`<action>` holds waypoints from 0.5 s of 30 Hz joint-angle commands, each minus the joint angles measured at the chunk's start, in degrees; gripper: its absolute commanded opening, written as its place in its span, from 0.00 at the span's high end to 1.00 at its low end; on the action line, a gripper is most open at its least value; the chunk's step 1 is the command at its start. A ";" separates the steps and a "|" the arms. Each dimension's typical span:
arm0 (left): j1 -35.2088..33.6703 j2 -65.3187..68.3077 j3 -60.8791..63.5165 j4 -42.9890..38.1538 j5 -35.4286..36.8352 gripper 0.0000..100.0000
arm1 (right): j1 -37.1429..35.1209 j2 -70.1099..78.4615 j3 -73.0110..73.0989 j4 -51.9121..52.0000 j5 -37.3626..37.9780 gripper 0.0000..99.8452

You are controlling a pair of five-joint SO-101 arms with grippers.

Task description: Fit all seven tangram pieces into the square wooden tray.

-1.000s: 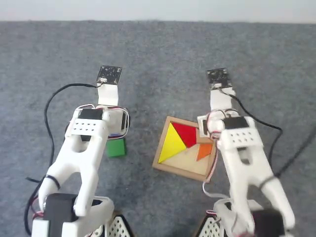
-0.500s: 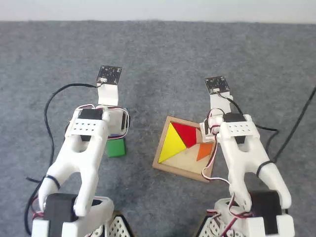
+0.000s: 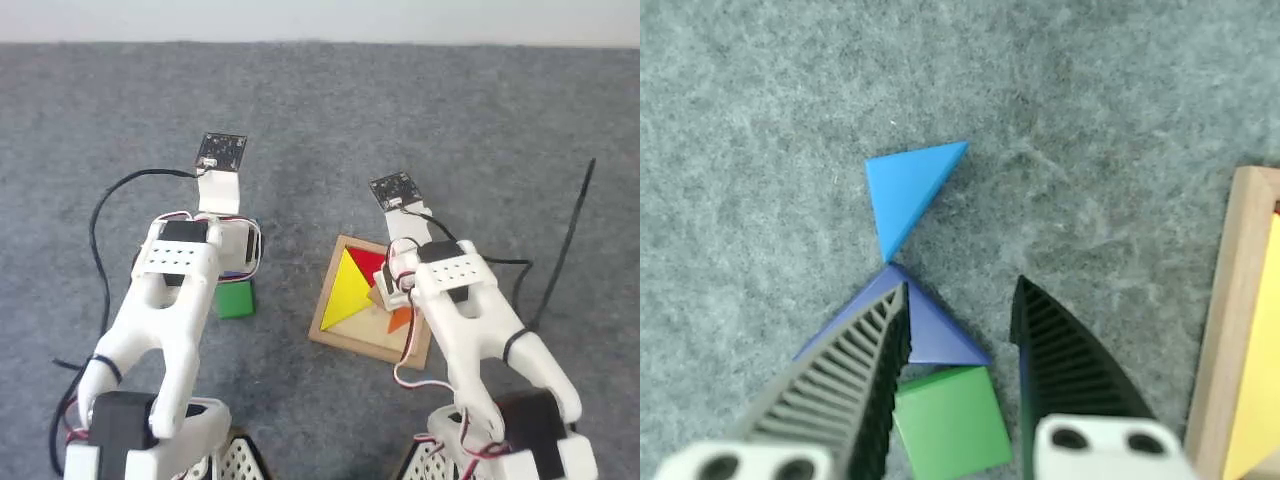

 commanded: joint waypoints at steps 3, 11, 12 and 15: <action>-0.09 -0.26 -2.59 -1.23 -0.35 0.84 | -1.01 -10.77 0.18 3.65 -2.37 0.99; -0.26 -0.26 -2.33 -1.23 -0.26 0.84 | 0.13 -10.59 7.65 0.66 0.44 0.99; -0.26 -0.26 -2.33 -1.23 -0.26 0.84 | 0.84 -10.07 7.74 0.57 0.79 0.99; -0.35 -0.26 -2.24 -1.23 -0.26 0.84 | 3.91 -7.87 7.82 -1.10 2.46 0.99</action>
